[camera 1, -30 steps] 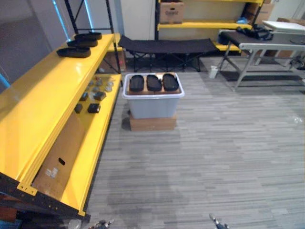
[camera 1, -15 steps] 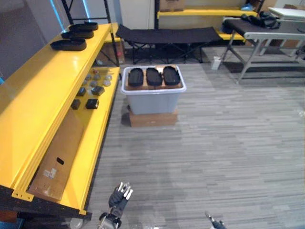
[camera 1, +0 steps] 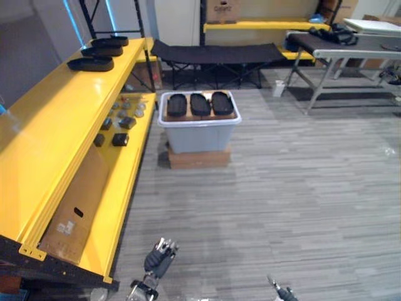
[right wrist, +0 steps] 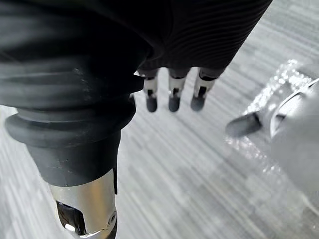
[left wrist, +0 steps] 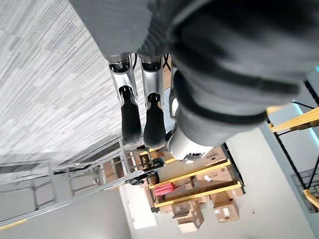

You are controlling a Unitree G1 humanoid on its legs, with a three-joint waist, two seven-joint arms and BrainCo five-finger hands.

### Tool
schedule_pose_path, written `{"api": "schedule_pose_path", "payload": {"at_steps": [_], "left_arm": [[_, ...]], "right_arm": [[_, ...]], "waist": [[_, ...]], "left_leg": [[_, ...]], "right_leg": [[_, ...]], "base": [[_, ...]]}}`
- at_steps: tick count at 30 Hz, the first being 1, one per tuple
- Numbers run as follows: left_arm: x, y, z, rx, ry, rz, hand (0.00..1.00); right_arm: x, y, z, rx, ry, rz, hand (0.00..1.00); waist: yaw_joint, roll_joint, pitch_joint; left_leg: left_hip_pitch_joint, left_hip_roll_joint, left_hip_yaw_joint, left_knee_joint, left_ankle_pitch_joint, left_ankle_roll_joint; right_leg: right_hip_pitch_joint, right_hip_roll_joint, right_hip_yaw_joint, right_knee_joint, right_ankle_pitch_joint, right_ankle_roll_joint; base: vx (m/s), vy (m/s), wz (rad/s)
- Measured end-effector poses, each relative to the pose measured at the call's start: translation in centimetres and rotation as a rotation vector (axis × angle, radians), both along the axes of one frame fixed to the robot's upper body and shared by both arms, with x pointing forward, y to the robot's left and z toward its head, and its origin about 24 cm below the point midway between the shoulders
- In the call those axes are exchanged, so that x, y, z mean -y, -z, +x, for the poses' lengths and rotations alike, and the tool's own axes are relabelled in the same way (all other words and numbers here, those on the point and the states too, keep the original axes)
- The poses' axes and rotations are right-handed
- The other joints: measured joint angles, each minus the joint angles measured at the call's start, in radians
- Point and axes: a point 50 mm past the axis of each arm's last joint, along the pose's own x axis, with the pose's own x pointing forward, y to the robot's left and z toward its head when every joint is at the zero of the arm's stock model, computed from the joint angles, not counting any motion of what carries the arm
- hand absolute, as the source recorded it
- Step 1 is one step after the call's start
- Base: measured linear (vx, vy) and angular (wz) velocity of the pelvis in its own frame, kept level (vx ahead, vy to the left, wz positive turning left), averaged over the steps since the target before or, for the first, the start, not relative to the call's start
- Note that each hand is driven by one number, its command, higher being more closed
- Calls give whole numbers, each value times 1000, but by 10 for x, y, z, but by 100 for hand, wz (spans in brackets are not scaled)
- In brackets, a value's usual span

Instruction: Walk over and take plastic housings, then place them on the shelf

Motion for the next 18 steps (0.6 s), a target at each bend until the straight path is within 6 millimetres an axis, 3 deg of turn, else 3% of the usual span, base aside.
{"api": "schedule_pose_path", "payload": {"at_steps": [15,18], "left_arm": [[1,1,1,-27,3,-3,0],[-3,6,-1,-105,-35,55,0]], "right_arm": [[0,-3,14,32,-7,0,0],[0,-3,14,34,-7,0,0]], "waist": [[-1,1,0],[-1,1,1]], "left_leg": [[-2,-4,0,1,2,4],[3,-4,0,1,2,4]], "right_leg": [[2,-1,-1,-13,11,5],[6,-1,-1,-12,11,5]], "base": [[-2,0,0],[0,0,0]]}}
